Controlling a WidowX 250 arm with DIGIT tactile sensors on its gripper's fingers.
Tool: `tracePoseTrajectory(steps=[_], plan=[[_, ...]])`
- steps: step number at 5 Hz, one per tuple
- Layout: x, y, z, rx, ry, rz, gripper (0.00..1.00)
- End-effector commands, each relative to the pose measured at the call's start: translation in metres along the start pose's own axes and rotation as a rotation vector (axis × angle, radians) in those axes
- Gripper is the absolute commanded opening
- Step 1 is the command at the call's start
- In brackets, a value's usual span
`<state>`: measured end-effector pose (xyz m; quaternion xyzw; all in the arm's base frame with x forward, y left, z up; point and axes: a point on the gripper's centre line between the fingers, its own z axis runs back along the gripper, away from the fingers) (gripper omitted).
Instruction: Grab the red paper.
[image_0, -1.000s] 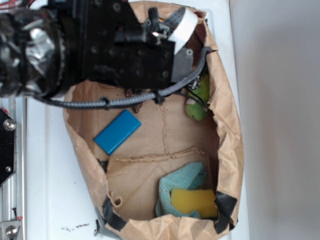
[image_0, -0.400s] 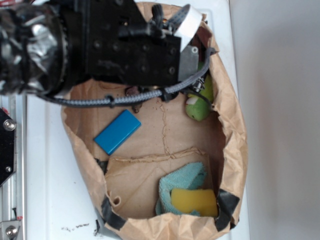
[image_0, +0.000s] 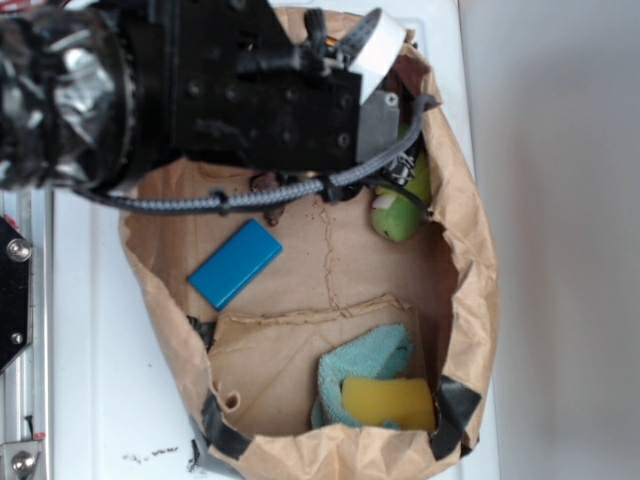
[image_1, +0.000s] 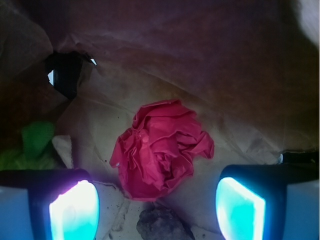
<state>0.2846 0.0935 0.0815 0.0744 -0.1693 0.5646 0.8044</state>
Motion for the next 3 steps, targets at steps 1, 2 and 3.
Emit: tracePoseTrajectory(steps=[1,2,3], plan=[[0.01,0.005,0.011,-0.032,-0.006,-0.012,1.0],[0.0,0.004,0.007,-0.014,-0.043,-0.048,1.0],[-0.004,0.005,0.006,-0.014,-0.058,-0.058,1.0]])
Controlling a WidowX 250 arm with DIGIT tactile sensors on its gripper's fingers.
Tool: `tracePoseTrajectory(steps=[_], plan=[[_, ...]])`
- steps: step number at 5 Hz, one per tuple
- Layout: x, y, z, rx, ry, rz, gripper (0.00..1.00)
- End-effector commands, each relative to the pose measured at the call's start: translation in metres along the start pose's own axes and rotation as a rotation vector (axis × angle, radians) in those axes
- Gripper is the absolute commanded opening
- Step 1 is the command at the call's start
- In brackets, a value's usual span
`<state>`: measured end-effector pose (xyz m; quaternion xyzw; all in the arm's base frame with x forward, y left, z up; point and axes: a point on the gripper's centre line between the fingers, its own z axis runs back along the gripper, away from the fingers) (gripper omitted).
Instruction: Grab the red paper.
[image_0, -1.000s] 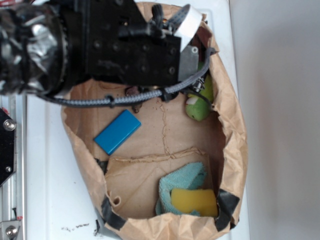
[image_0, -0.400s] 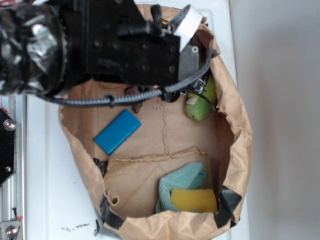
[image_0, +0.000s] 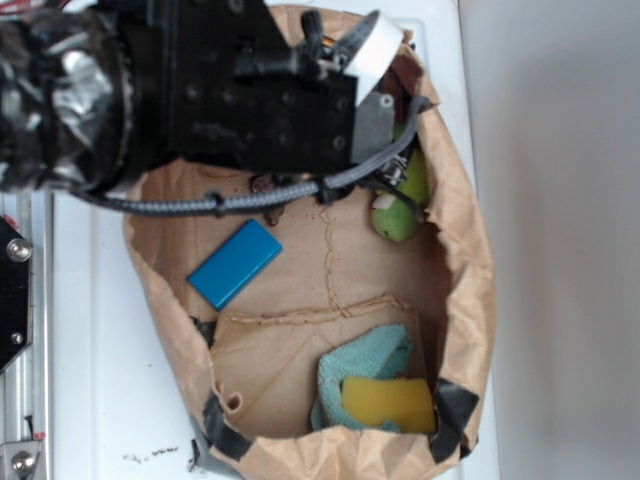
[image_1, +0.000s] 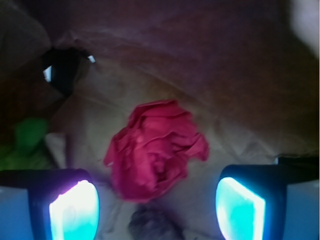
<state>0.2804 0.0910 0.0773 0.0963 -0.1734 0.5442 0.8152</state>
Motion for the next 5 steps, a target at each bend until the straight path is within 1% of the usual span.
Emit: tracePoseTrajectory(steps=[1,4,5], plan=[[0.0009,0.0033,0.0097,-0.05,-0.032,0.0,1.0],[0.0009,0.0033,0.0097,-0.05,-0.032,0.0,1.0],[0.0004,0.0067,0.0014,-0.069,-0.001,-0.035,1.0]])
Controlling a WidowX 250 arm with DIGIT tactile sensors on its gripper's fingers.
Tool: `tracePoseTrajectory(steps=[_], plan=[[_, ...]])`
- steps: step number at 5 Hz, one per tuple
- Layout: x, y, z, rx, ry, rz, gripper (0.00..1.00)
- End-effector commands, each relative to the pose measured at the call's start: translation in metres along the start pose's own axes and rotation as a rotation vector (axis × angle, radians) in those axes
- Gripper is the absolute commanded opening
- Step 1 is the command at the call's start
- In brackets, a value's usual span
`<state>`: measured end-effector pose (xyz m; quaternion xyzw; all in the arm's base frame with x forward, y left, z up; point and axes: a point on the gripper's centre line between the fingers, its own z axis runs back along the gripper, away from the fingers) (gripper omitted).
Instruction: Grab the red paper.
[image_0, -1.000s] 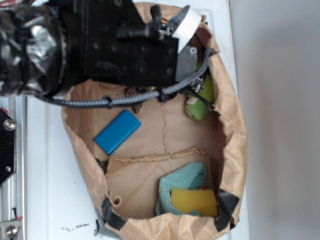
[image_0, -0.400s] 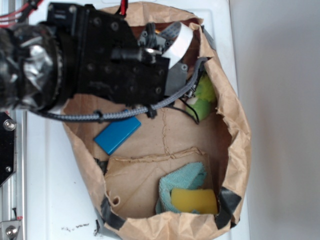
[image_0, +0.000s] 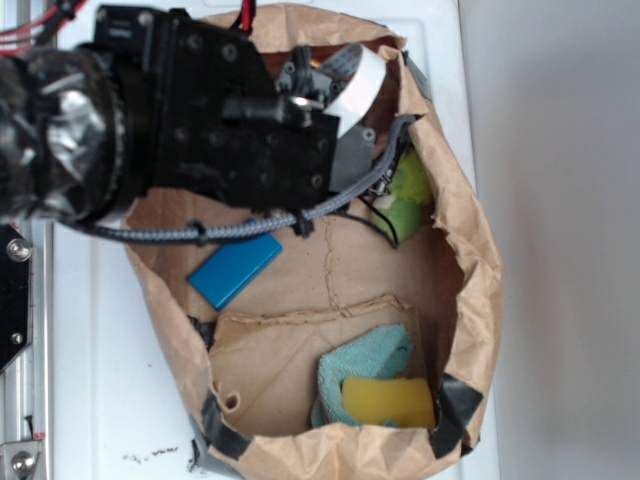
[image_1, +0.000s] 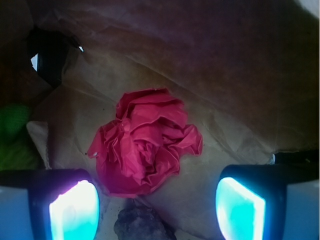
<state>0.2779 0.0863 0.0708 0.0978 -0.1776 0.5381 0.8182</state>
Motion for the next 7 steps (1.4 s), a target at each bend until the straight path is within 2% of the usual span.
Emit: tracePoseTrajectory(steps=[1,2,3,4,5,6,7], plan=[[0.008,-0.004,-0.011,-0.067,-0.035,0.01,1.0],[0.009,-0.017,-0.022,-0.06,-0.052,0.031,1.0],[0.006,-0.02,-0.024,-0.065,-0.061,0.026,1.0],[0.005,-0.026,-0.03,-0.062,-0.099,0.039,1.0],[0.004,-0.024,-0.032,-0.057,-0.102,0.041,0.0],[0.002,-0.023,-0.031,-0.062,-0.14,0.038,0.0],[-0.001,-0.023,-0.029,-0.129,-0.202,-0.049,0.0]])
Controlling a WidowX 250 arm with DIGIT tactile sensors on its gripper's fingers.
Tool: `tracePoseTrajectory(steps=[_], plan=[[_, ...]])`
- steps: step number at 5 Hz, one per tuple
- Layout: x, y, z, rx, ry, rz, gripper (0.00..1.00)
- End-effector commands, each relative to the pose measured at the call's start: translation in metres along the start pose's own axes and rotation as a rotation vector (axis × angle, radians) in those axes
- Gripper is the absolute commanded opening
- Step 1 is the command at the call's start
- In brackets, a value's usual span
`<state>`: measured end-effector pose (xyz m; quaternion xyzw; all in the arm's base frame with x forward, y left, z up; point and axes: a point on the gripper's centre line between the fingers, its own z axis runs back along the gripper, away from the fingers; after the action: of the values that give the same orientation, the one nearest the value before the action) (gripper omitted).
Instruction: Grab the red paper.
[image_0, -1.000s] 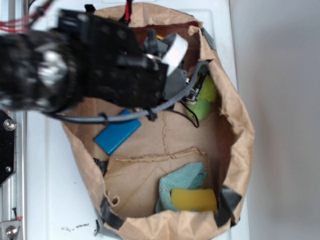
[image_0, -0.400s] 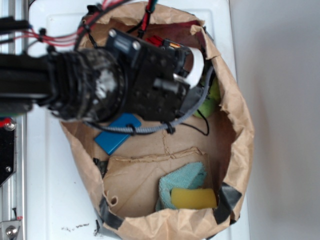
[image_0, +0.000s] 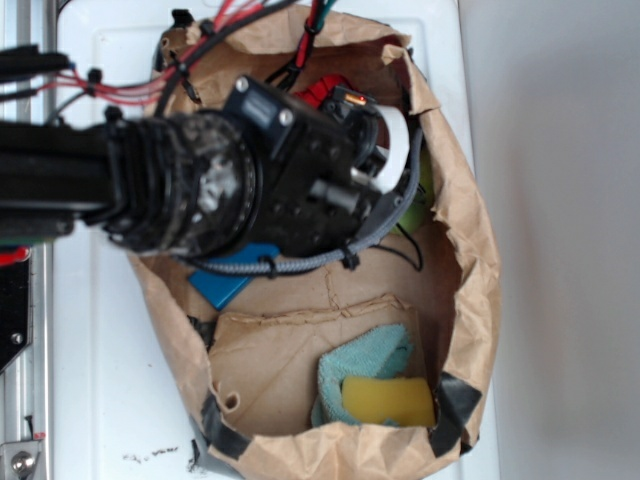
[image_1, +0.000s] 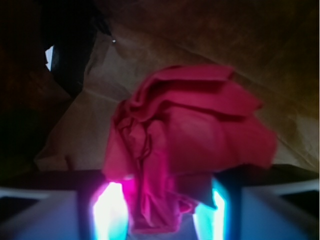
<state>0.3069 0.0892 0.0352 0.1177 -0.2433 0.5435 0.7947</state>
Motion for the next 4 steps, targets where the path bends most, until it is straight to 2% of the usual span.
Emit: tracePoseTrajectory(steps=[1,2,3,4], plan=[[0.0,0.008,0.024,-0.178,-0.059,-0.135,0.0],[-0.004,0.015,0.054,-0.226,-0.01,-0.23,0.0],[-0.004,0.016,0.099,-0.345,0.037,-0.344,0.0],[-0.001,0.005,0.127,-0.401,0.074,-0.4,0.0]])
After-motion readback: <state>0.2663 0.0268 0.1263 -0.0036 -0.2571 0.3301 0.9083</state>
